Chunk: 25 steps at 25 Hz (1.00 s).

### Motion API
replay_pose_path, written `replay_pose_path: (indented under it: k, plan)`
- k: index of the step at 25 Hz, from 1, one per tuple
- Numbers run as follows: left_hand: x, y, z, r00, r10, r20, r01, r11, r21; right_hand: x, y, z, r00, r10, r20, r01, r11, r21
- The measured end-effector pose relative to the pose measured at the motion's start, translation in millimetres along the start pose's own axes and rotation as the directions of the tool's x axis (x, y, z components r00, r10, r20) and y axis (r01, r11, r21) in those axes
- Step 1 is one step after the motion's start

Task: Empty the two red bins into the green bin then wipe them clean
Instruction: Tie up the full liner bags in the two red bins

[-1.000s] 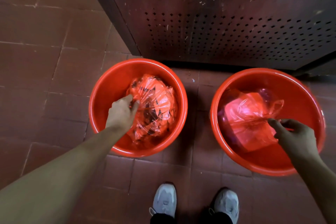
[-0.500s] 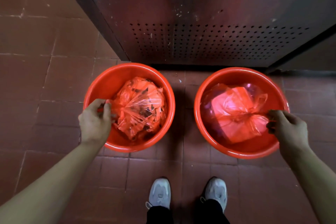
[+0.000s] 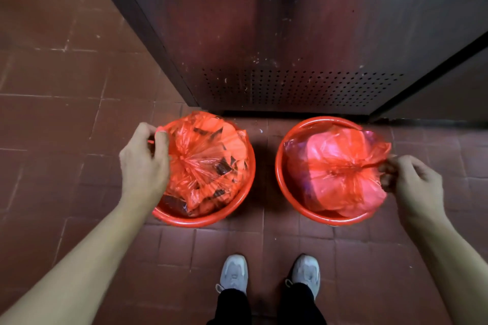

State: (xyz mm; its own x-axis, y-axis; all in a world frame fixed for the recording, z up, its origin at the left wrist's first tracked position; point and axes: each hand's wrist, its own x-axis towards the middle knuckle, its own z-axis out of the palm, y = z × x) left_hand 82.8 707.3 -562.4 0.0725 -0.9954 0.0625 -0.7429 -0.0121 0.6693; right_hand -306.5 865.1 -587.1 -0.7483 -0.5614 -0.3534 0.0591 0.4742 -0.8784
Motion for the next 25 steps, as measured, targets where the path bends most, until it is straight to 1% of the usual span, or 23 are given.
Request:
replay_pose_path:
  k: [2, 4, 6, 8, 10, 12, 14, 17, 20, 23, 25]
  plan:
    - [4.8, 23.2, -18.4, 0.987, -0.15, 0.058, 0.158, 0.973, -0.166, -10.1, -22.5, -2.7, 0.998, -0.009, 0.059, 0.006, 0.998, 0.059]
    - [12.9, 49.2, -38.3, 0.973, -0.214, 0.084, 0.229, 0.939, -0.257, -20.2, -46.2, -6.2, 0.996, -0.007, 0.088, -0.002, 0.995, 0.097]
    - [20.9, 76.9, -58.5, 0.975, -0.2, 0.102, 0.221, 0.935, -0.279, -31.2, -71.9, -11.3, 0.994, -0.01, 0.11, -0.003, 0.994, 0.112]
    - [24.3, 95.8, -72.8, 0.978, -0.153, 0.143, 0.187, 0.947, -0.263, -41.6, -91.5, -14.9, 0.991, -0.012, 0.133, -0.001, 0.995, 0.096]
    - [23.2, 98.5, -80.5, 0.974, -0.129, 0.184, 0.168, 0.961, -0.218, -51.5, -102.3, -15.1, 0.988, -0.004, 0.152, -0.01, 0.996, 0.092]
    - [19.8, 91.9, -84.3, 0.969, -0.114, 0.218, 0.16, 0.965, -0.209, -57.3, -105.5, -13.5, 0.987, 0.007, 0.16, -0.024, 0.994, 0.105]
    - [14.7, 89.3, -85.6, 0.954, -0.114, 0.276, 0.194, 0.939, -0.283, -59.6, -105.2, -11.9, 0.984, 0.017, 0.178, -0.03, 0.997, 0.073]
    - [2.8, 92.8, -82.5, 0.919, -0.15, 0.364, 0.294, 0.877, -0.38, -62.0, -102.4, -11.3, 0.978, 0.029, 0.208, -0.034, 0.999, 0.02]
    - [-9.0, 100.2, -81.9, 0.909, -0.198, 0.366, 0.349, 0.842, -0.411, -62.5, -107.6, -11.4, 0.975, 0.039, 0.221, -0.038, 0.999, -0.011]
    - [-13.6, 110.9, -83.8, 0.919, -0.216, 0.33, 0.348, 0.839, -0.418, -58.5, -116.0, -13.0, 0.97, 0.043, 0.238, -0.031, 0.998, -0.056]
    - [-16.6, 125.6, -86.6, 0.92, -0.25, 0.302, 0.369, 0.815, -0.447, -54.5, -124.4, -18.7, 0.971, 0.04, 0.235, -0.021, 0.996, -0.082]
